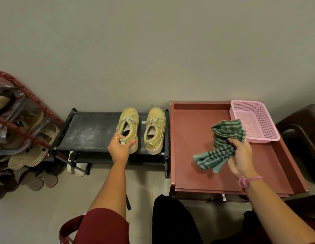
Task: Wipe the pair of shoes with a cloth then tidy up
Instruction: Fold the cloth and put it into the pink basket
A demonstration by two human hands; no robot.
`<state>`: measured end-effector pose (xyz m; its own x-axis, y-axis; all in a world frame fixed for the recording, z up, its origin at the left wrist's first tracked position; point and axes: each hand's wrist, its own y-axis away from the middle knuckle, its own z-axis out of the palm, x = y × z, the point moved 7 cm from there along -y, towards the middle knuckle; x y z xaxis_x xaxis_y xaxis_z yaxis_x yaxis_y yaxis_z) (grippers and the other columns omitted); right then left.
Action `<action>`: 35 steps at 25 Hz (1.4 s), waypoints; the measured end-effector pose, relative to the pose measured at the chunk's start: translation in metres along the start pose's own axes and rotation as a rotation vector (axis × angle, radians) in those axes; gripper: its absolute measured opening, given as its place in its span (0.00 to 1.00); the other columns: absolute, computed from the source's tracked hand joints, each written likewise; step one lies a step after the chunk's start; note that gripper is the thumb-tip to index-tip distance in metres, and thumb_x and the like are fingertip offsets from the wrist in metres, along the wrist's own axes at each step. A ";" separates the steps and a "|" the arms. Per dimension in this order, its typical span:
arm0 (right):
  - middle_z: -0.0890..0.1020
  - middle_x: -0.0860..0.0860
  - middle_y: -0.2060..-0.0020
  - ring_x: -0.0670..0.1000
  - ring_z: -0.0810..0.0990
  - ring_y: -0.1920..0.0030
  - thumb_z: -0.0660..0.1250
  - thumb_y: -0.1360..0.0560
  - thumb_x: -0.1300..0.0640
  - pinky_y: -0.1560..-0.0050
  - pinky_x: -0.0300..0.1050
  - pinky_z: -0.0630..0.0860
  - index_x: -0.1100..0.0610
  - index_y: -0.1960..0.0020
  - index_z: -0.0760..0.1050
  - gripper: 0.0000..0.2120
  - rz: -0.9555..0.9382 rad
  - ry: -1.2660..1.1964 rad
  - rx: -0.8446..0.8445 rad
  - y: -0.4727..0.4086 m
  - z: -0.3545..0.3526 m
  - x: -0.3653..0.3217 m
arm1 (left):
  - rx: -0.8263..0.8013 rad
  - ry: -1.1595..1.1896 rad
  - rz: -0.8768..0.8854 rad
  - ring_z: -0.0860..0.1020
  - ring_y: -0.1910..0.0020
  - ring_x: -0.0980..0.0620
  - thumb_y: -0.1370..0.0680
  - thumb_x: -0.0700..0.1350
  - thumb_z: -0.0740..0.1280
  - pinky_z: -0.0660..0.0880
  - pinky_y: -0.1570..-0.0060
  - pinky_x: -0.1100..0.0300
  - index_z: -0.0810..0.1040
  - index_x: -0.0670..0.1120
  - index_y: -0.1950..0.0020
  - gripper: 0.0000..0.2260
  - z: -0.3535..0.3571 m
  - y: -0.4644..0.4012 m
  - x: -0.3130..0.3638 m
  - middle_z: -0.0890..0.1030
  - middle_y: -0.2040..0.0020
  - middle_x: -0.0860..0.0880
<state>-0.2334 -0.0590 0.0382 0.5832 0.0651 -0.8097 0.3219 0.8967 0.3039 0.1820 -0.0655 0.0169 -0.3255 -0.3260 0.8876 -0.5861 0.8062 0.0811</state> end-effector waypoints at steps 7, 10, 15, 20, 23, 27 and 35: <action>0.79 0.59 0.47 0.57 0.80 0.50 0.59 0.24 0.65 0.49 0.55 0.79 0.63 0.35 0.70 0.18 0.115 -0.083 0.065 -0.020 -0.009 0.030 | -0.091 -0.012 0.024 0.76 0.42 0.54 0.36 0.40 0.80 0.72 0.46 0.63 0.74 0.39 0.59 0.16 0.044 -0.027 -0.020 0.77 0.37 0.53; 0.78 0.62 0.43 0.59 0.79 0.46 0.60 0.25 0.63 0.42 0.59 0.75 0.67 0.33 0.67 0.21 0.175 -0.079 0.088 -0.022 -0.013 0.043 | -0.102 -0.061 0.011 0.77 0.43 0.50 0.36 0.39 0.80 0.73 0.48 0.60 0.73 0.41 0.61 0.16 0.051 -0.027 -0.033 0.78 0.38 0.50; 0.77 0.62 0.41 0.58 0.80 0.47 0.60 0.24 0.60 0.45 0.56 0.77 0.67 0.32 0.68 0.22 0.261 -0.096 0.077 -0.019 -0.011 0.056 | -0.197 -0.075 0.023 0.71 0.32 0.49 0.34 0.37 0.79 0.68 0.37 0.59 0.76 0.45 0.53 0.16 0.053 -0.029 -0.035 0.70 0.30 0.47; 0.78 0.60 0.42 0.58 0.78 0.44 0.60 0.23 0.56 0.37 0.58 0.71 0.64 0.32 0.70 0.21 0.345 -0.140 0.045 -0.002 -0.003 0.054 | -0.021 0.147 -0.010 0.66 0.29 0.52 0.28 0.37 0.74 0.67 0.32 0.54 0.73 0.52 0.40 0.21 0.022 0.007 -0.021 0.61 0.25 0.49; 0.80 0.59 0.44 0.57 0.79 0.46 0.61 0.23 0.55 0.36 0.58 0.71 0.63 0.36 0.73 0.19 0.333 -0.136 -0.020 0.015 0.009 0.038 | 0.206 0.325 0.049 0.71 0.33 0.48 0.26 0.34 0.70 0.68 0.33 0.42 0.73 0.50 0.39 0.18 -0.004 0.046 -0.004 0.65 0.28 0.48; 0.77 0.63 0.39 0.60 0.78 0.44 0.66 0.26 0.57 0.37 0.60 0.71 0.65 0.34 0.71 0.23 0.272 -0.079 -0.065 0.043 0.008 0.006 | 0.131 0.413 0.122 0.74 0.36 0.51 0.24 0.32 0.67 0.71 0.35 0.44 0.73 0.52 0.43 0.17 -0.002 0.104 0.042 0.70 0.32 0.47; 0.80 0.58 0.43 0.57 0.80 0.43 0.65 0.25 0.66 0.47 0.51 0.79 0.59 0.33 0.66 0.22 -0.009 0.156 -0.332 0.100 0.009 -0.077 | -0.687 0.330 0.506 0.75 0.36 0.57 0.25 0.48 0.71 0.74 0.38 0.58 0.70 0.63 0.34 0.22 0.074 0.235 0.182 0.71 0.32 0.52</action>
<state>-0.2394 0.0215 0.1350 0.4527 0.0999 -0.8861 0.0514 0.9891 0.1377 -0.0697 0.0281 0.1637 -0.1325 0.2193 0.9666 0.1734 0.9653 -0.1952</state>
